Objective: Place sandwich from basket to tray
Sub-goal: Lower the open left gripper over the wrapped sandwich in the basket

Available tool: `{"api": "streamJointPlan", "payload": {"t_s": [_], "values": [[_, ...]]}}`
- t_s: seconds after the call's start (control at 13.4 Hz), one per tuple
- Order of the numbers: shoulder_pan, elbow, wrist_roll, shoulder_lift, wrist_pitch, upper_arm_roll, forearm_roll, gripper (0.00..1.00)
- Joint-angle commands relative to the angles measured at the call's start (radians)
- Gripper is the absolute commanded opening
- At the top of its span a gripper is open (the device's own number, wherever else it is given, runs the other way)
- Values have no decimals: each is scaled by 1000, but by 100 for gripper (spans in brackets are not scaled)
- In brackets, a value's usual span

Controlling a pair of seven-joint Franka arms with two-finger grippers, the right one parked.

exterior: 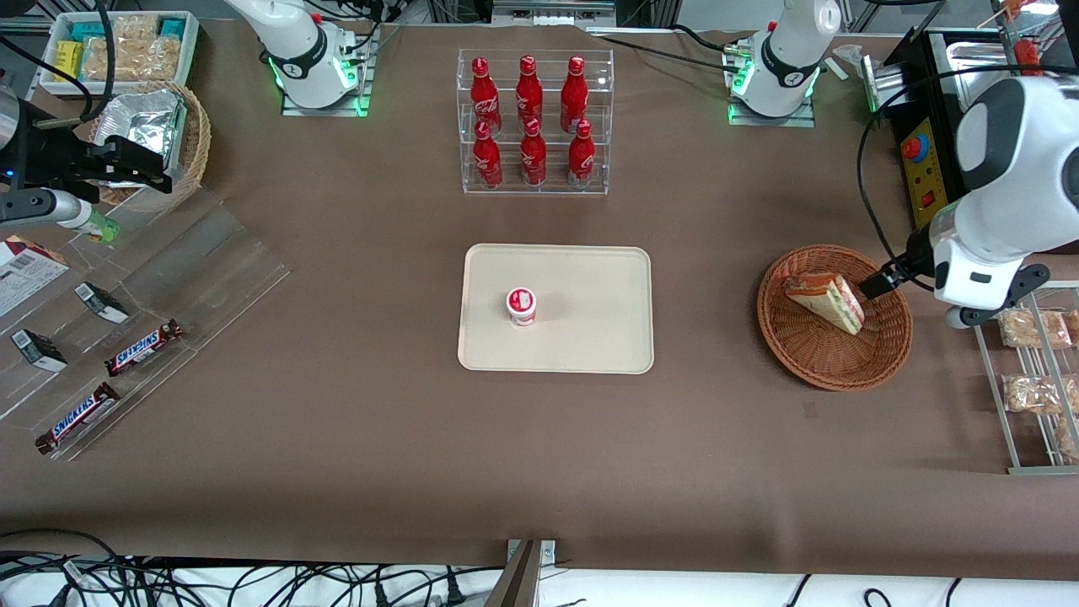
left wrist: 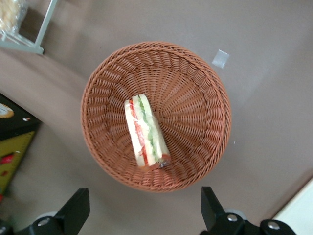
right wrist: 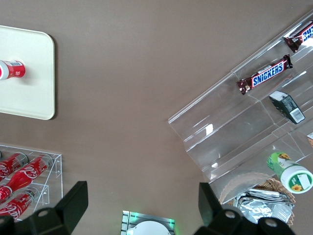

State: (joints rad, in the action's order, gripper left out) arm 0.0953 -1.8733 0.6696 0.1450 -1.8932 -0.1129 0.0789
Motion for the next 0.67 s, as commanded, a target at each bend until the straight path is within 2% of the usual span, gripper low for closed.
{"api": "streamJointPlan", "payload": {"t_s": [0.0, 0.3, 0.6], "values": [[1, -116, 62, -44, -114, -4, 24, 100], [17, -266, 142, -39, -335, -4, 68, 100], [32, -389, 182, -27, -516, 1, 74, 100]]}}
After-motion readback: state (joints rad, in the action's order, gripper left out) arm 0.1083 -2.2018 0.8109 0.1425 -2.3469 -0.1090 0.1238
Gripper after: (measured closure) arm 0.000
